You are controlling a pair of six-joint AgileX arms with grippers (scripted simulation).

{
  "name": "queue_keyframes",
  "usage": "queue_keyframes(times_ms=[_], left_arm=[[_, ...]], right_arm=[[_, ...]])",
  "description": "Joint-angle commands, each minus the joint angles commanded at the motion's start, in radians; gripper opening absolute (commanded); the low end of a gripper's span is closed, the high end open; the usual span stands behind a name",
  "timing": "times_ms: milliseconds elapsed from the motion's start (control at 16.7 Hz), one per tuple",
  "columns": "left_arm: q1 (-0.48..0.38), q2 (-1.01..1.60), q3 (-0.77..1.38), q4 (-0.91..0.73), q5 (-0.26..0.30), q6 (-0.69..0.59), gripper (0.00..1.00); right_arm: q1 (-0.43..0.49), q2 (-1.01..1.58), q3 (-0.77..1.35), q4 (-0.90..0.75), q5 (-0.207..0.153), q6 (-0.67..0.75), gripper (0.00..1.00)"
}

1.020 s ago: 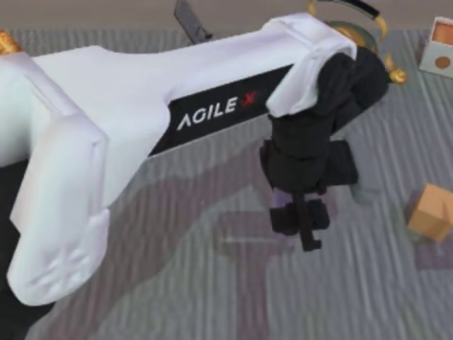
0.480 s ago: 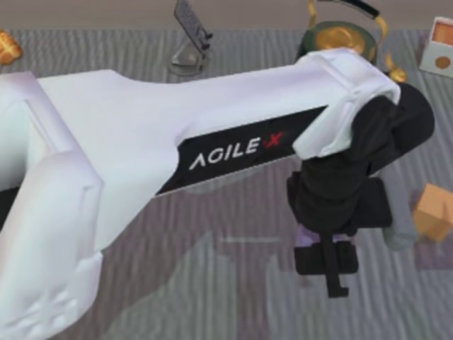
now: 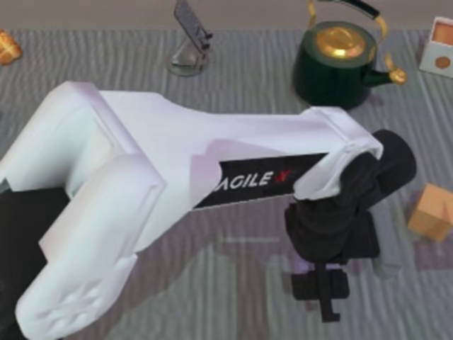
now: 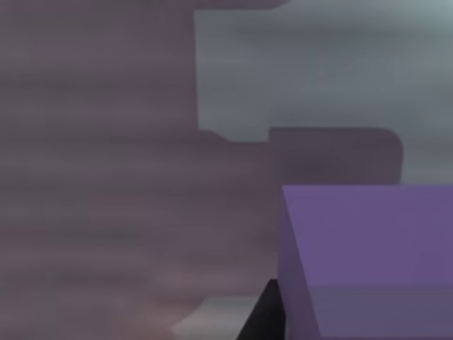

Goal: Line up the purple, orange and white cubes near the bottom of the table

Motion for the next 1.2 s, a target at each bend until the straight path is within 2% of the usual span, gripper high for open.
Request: queue_keyframes(times_ms=[240, 1020, 1200], left_arm=[[0.000, 0.002, -0.003, 0.004, 0.000, 0.000, 0.00], [0.000, 0.002, -0.003, 0.004, 0.000, 0.000, 0.98], [0.000, 0.002, -0.003, 0.004, 0.000, 0.000, 1.00]], right_arm=[[0.000, 0.000, 0.000, 0.000, 0.000, 0.000, 1.00], [0.000, 0.000, 0.000, 0.000, 0.000, 0.000, 1.00], [0.000, 0.000, 0.000, 0.000, 0.000, 0.000, 1.00]])
